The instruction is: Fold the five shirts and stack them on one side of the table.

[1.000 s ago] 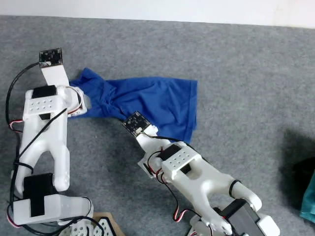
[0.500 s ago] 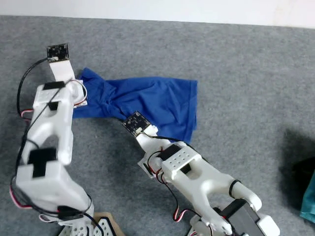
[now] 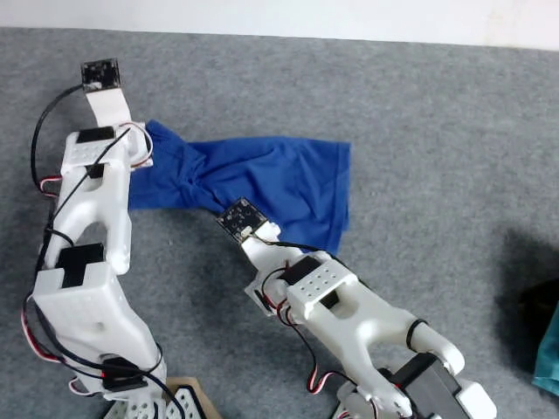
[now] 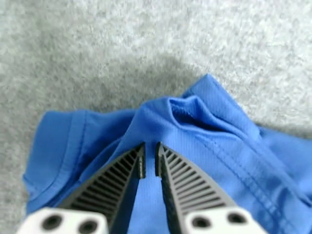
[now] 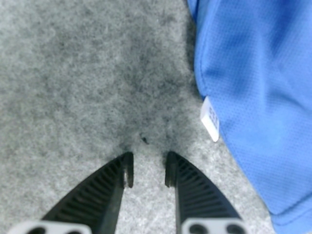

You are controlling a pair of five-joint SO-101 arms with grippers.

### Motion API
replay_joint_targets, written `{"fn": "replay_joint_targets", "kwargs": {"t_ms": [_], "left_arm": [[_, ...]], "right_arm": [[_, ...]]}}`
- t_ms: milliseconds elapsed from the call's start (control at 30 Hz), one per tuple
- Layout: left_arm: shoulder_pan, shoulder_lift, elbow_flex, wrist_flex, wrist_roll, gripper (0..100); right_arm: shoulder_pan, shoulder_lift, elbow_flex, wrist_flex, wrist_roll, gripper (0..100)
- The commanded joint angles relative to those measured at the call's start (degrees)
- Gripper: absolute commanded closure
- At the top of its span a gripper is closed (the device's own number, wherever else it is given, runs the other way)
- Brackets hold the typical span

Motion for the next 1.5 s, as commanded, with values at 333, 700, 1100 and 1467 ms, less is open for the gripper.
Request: {"fn": "replay_joint_targets", "kwargs": {"t_ms": [333, 700, 1100, 1467], "left_arm": [[-0.1, 10.2, -14.9, -0.4, 0.4, 94], [0.3, 1.2, -14.8, 26.7, 0.4, 94], [0.0, 0.4, 5.5, 14.5, 0.3, 99], [0.4, -13.4, 24.0, 6.9, -0.2, 99]], "right_arm": [[-0.3, 0.1, -1.5, -0.7, 0.7, 87.2], [3.1, -0.4, -2.3, -0.7, 0.4, 87.2], [13.8, -23.2, 1.6, 5.3, -2.9, 87.2], [24.8, -16.6, -3.8, 3.6, -9.6, 86.7]]}}
